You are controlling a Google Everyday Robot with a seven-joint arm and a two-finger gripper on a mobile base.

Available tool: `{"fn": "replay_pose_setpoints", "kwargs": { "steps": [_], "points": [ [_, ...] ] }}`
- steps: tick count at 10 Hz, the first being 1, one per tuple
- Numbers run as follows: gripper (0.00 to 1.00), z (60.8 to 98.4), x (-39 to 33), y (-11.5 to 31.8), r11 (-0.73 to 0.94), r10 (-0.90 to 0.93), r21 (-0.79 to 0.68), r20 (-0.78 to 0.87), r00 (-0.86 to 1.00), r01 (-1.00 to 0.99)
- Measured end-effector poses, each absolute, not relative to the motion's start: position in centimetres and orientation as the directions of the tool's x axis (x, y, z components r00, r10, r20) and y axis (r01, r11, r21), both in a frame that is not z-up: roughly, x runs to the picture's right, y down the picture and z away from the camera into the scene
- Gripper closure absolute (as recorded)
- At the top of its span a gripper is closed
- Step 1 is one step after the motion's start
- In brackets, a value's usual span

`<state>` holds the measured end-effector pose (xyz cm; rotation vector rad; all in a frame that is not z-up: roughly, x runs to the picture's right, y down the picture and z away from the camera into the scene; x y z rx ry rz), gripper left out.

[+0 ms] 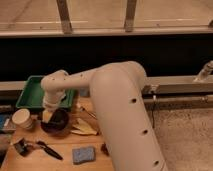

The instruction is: Wipe purple bowl with eraser

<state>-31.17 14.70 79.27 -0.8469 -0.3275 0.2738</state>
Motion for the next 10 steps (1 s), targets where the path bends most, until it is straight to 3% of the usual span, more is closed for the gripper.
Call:
{"fn": "replay_pose_setpoints", "kwargs": {
  "steps": [4, 10],
  "points": [
    [1.0, 77.6, -28.5, 16.0, 0.625, 0.372, -0.768, 0.136, 0.918, -0.14],
    [1.0, 82.0, -29.2, 13.2, 0.647, 0.363, -0.745, 0.109, 0.926, -0.166]
  ]
}}
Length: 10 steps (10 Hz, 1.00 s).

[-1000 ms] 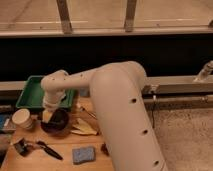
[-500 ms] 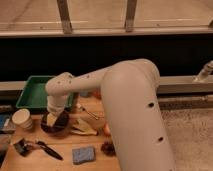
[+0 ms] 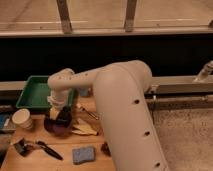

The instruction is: Wipe purple bowl with eraser

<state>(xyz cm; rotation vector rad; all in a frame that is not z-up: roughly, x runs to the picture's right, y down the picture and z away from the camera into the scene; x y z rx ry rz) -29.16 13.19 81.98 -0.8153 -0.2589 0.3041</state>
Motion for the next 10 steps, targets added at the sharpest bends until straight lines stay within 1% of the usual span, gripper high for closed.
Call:
{"fn": "replay_pose_setpoints", "kwargs": {
  "steps": [3, 5, 8, 10],
  "points": [
    [1.0, 82.2, -30.7, 13.5, 0.641, 0.352, -0.757, 0.142, 0.925, -0.128],
    [1.0, 80.5, -31.5, 15.2, 0.628, 0.345, -0.772, 0.169, 0.923, -0.094],
    [1.0, 78.2, -29.0, 16.4, 0.626, 0.359, -0.772, 0.16, 0.919, -0.11],
    [1.0, 77.7, -27.8, 16.4, 0.629, 0.371, -0.765, 0.139, 0.918, -0.138]
  ]
}}
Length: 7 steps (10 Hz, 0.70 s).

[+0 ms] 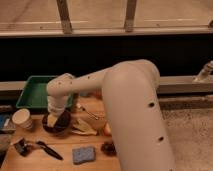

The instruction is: Wipe purple bowl with eraser

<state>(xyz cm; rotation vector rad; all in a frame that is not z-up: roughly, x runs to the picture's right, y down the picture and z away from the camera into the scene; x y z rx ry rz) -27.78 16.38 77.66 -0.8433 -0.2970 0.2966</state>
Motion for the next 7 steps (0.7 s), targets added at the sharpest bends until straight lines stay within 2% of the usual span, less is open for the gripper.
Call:
{"fn": "replay_pose_setpoints", "kwargs": {
  "steps": [3, 7],
  "points": [
    [1.0, 79.0, -26.3, 15.1, 0.637, 0.378, -0.75, 0.099, 0.92, -0.181],
    [1.0, 79.8, -28.6, 14.4, 0.647, 0.355, -0.749, 0.13, 0.926, -0.143]
  ]
}}
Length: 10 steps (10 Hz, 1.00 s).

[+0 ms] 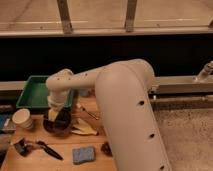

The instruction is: Wipe purple bowl with eraser

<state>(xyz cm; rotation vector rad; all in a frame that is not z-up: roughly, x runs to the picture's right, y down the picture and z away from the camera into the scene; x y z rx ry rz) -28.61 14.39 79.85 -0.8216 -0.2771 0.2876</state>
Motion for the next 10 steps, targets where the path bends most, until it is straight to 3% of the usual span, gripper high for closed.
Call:
{"fn": "replay_pose_setpoints", "kwargs": {
  "steps": [6, 10],
  "points": [
    [1.0, 77.6, -26.5, 17.0, 0.622, 0.377, -0.765, 0.108, 0.92, -0.165],
    [1.0, 78.9, -25.9, 14.9, 0.638, 0.385, -0.745, 0.089, 0.919, -0.195]
  ]
}}
